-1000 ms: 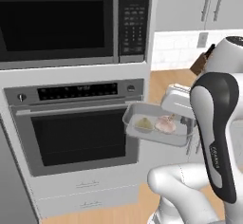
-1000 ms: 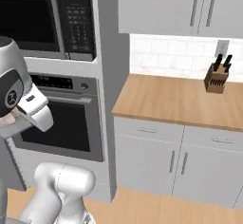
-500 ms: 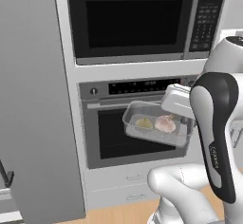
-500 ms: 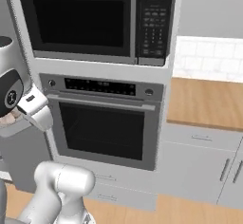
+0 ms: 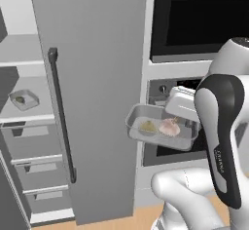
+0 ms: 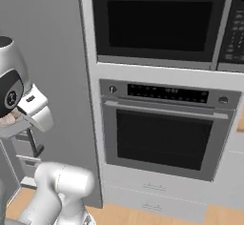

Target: Take the meat container that has the fish and place it on the second highest rack of the freezer. Then take the vegetable container that has the garlics and place it on the highest rack of the freezer.

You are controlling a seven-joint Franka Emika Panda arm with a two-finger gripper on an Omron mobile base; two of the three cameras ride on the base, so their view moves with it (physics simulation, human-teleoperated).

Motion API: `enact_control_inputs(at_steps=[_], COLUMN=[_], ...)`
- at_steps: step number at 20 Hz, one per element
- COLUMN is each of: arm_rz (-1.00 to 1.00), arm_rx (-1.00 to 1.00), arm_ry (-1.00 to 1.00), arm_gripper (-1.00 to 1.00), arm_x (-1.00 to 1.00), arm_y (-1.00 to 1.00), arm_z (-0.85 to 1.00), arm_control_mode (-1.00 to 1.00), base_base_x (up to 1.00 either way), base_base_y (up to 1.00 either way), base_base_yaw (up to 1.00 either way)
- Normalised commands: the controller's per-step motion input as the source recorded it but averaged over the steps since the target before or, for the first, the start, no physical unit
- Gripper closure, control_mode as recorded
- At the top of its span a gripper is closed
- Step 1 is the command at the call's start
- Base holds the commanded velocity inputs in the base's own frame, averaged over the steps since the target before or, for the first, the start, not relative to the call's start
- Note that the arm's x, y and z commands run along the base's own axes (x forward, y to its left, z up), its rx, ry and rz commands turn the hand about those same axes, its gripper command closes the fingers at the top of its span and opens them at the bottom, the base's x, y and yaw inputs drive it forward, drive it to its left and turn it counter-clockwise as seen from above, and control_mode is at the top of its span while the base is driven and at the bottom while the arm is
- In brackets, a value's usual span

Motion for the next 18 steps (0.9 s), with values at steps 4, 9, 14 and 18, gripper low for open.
enact_control_inputs(at_steps=[4, 9, 14, 18], arm_rz=[0.00, 0.00, 0.00, 0.00], arm_rx=[0.00, 0.00, 0.00, 0.00], arm_ry=[0.00, 0.00, 0.00, 0.00], arm_gripper=[1.00, 1.00, 1.00, 1.00], arm_x=[0.00, 0.00, 0.00, 0.00], arm_y=[0.00, 0.00, 0.00, 0.00], arm_z=[0.00, 0.00, 0.00, 0.00], arm_control_mode=[1.00, 1.00, 1.00, 1.00], base_base_x=[-0.03, 0.01, 0.40, 0.65], base_base_y=[1.00, 1.00, 0.81, 0.34], base_base_yaw=[0.00, 0.00, 0.00, 0.00])
